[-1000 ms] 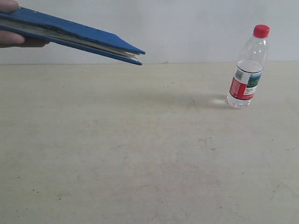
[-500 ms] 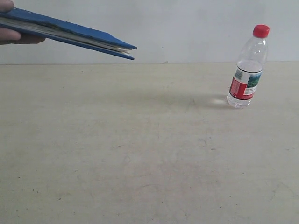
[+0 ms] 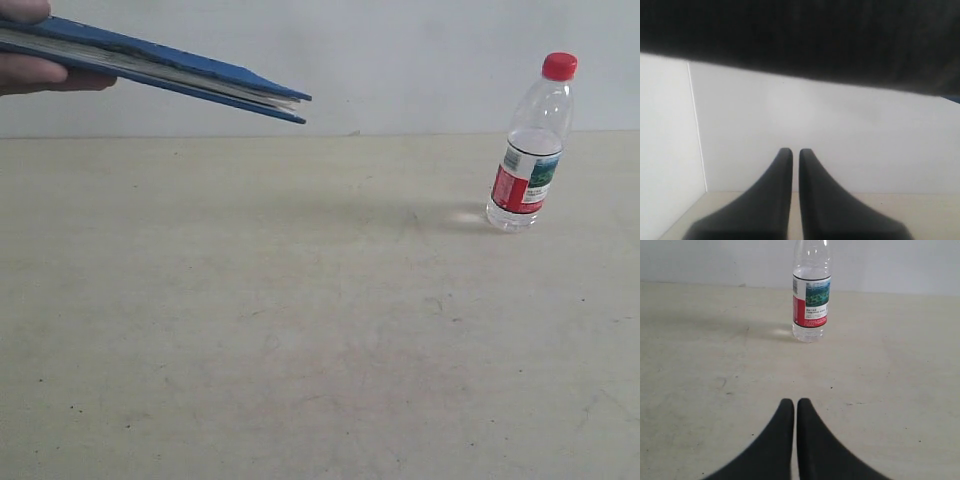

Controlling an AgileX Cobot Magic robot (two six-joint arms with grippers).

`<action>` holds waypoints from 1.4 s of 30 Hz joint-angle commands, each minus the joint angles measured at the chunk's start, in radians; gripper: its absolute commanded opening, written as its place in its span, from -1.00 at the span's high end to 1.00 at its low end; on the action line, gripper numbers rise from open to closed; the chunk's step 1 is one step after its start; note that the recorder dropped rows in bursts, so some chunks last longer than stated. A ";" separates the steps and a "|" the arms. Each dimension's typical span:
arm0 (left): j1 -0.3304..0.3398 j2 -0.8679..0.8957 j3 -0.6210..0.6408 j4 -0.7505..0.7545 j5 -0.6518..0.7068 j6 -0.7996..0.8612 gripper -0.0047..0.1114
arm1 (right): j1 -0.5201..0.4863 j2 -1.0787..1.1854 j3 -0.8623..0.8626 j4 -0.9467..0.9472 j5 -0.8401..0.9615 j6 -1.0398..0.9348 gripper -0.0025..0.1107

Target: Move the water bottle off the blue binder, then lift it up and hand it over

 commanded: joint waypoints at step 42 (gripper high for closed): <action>-0.005 -0.009 -0.002 0.000 -0.009 0.004 0.84 | -0.092 -0.005 0.000 -0.210 -0.037 0.283 0.96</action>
